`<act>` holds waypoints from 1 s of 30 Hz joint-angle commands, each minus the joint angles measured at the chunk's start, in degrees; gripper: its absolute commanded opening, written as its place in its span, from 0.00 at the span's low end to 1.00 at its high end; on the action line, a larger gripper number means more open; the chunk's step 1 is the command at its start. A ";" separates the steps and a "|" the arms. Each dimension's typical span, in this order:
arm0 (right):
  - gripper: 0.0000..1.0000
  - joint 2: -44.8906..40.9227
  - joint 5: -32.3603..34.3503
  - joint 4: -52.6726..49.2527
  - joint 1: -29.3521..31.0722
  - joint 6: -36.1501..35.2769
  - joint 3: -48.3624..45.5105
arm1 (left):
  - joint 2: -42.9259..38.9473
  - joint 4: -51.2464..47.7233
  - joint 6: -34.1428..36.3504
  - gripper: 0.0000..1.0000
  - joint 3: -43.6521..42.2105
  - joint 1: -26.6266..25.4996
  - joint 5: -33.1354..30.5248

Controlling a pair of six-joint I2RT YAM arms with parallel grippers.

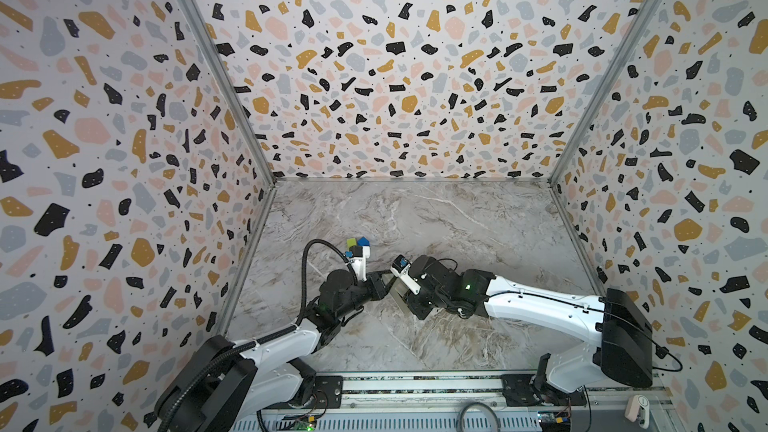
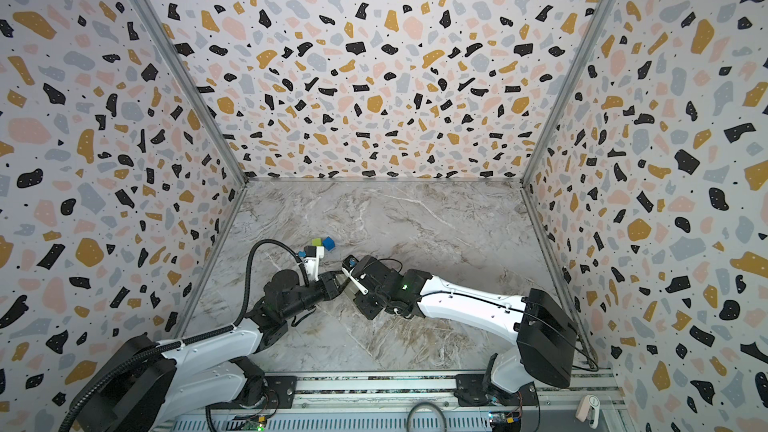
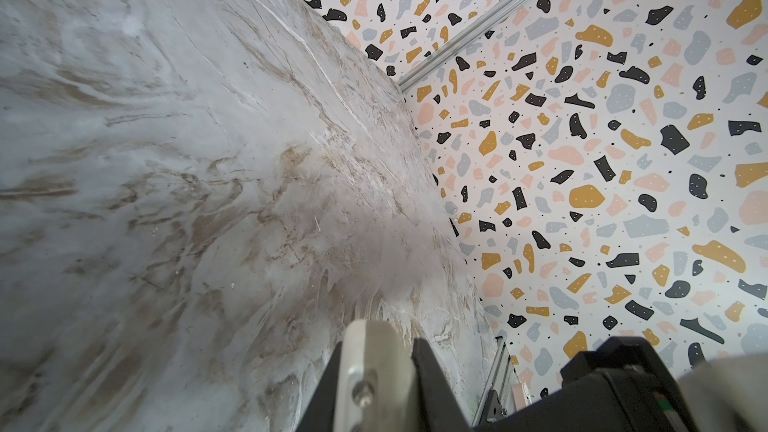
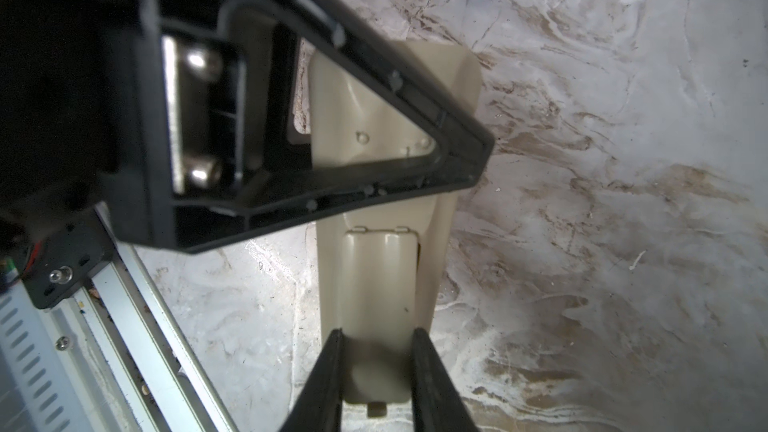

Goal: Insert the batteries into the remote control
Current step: 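Lower the beige cover onto the remote's battery slot with the right gripper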

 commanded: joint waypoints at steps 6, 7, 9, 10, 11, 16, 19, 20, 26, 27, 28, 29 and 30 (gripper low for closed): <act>0.00 -0.59 0.17 -1.82 0.03 1.66 0.37 | -1.14 4.76 -0.20 0.00 -0.19 -0.32 0.61; 0.00 -0.94 0.07 -1.82 -0.02 1.69 0.13 | -1.08 4.68 -0.18 0.00 -0.18 -0.39 0.58; 0.00 -1.74 -0.23 -1.37 0.19 1.50 -0.36 | -1.04 4.67 -0.11 0.00 -0.19 -0.35 0.52; 0.00 -2.30 -0.22 -0.98 0.24 1.59 -0.73 | -1.02 4.67 -0.11 0.00 -0.18 -0.38 0.45; 0.00 -2.69 -0.31 -0.73 0.29 1.62 -1.09 | -1.05 4.67 -0.11 0.00 -0.18 -0.35 0.48; 0.00 -3.74 -0.25 -0.55 0.48 1.97 -2.04 | -1.05 4.67 -0.21 0.00 -0.26 -0.32 0.42; 0.00 -3.62 -0.30 -0.68 0.46 1.92 -2.06 | -1.05 4.68 -0.22 0.00 -0.26 -0.35 0.33; 0.00 -3.43 -0.25 -0.69 0.53 1.95 -2.19 | -1.00 4.70 -0.19 0.00 -0.26 -0.34 0.35; 0.00 -2.73 0.02 0.11 0.57 1.90 -1.88 | -1.00 4.75 -0.19 0.00 -0.18 -0.36 0.70; 0.00 -2.78 0.24 0.24 0.55 2.06 -1.84 | -0.96 4.72 -0.21 0.00 -0.18 -0.31 0.77; 0.00 -2.86 0.44 0.35 0.52 2.12 -1.84 | -0.91 4.76 -0.18 0.00 -0.26 -0.35 0.79; 0.00 -3.02 0.53 0.54 0.43 2.31 -1.86 | -0.95 4.74 -0.23 0.00 -0.34 -0.37 0.83; 0.00 -3.05 0.70 0.71 0.46 2.48 -1.92 | -1.04 4.81 -0.28 0.00 -0.44 -0.35 0.87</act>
